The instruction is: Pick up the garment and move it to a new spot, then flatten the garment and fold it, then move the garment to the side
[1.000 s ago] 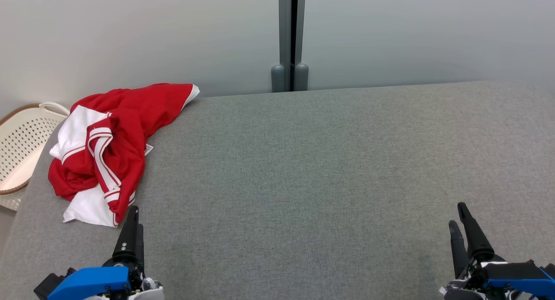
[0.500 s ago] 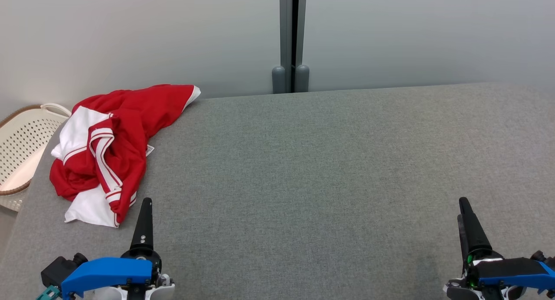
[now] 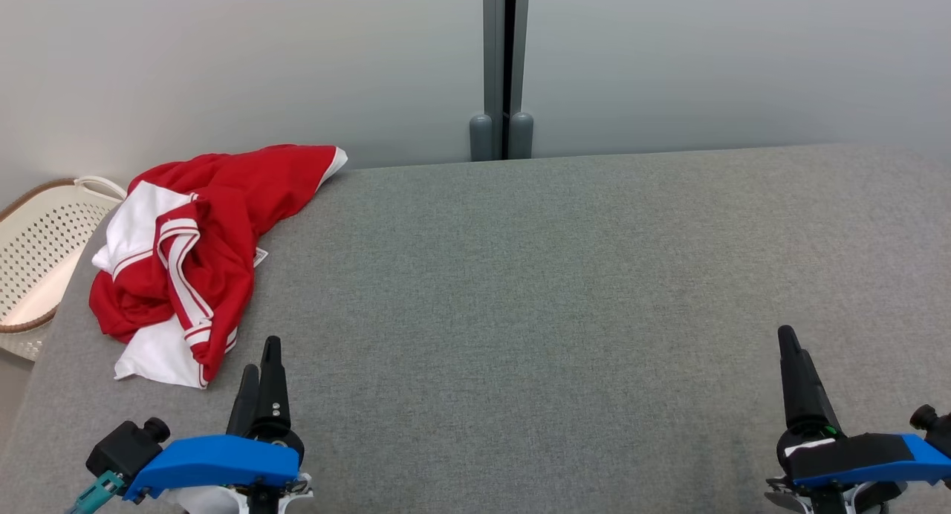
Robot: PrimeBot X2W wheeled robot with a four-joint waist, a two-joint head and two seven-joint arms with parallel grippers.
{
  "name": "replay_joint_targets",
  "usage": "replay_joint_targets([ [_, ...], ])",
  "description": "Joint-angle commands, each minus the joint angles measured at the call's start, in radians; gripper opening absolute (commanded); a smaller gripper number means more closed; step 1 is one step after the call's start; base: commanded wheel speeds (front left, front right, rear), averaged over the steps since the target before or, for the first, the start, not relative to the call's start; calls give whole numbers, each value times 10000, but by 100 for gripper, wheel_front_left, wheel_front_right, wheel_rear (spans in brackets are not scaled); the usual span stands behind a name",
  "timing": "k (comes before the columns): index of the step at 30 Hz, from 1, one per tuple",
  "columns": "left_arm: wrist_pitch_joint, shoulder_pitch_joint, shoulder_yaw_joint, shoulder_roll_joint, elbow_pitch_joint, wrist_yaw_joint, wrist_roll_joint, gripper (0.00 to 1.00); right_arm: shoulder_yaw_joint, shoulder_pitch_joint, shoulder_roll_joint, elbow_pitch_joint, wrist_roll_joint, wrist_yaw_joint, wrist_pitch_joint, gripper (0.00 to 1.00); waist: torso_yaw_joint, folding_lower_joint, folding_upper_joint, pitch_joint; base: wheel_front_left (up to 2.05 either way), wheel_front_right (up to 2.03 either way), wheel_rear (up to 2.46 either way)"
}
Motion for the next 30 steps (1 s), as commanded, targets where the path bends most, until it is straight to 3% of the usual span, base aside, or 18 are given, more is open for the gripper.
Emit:
replay_joint_targets([
  [1, -125, -213, -79, 58, -120, 63, 425, 100, 60, 80, -72, -210, -622, 26, -146, 100, 8, 0, 0, -1, 0, 0, 0],
  [15, -557, 40, -343, 64, 76, 211, 2807, 100, 279, 295, -89, -154, -3306, 30, -575, 100, 39, 0, 0, -49, 0, 0, 0],
  [30, -938, 43, -668, 73, 524, 296, 5047, 100, 360, 284, -104, 336, -5167, 31, -962, 100, 98, 0, 0, -64, 0, 0, 0],
])
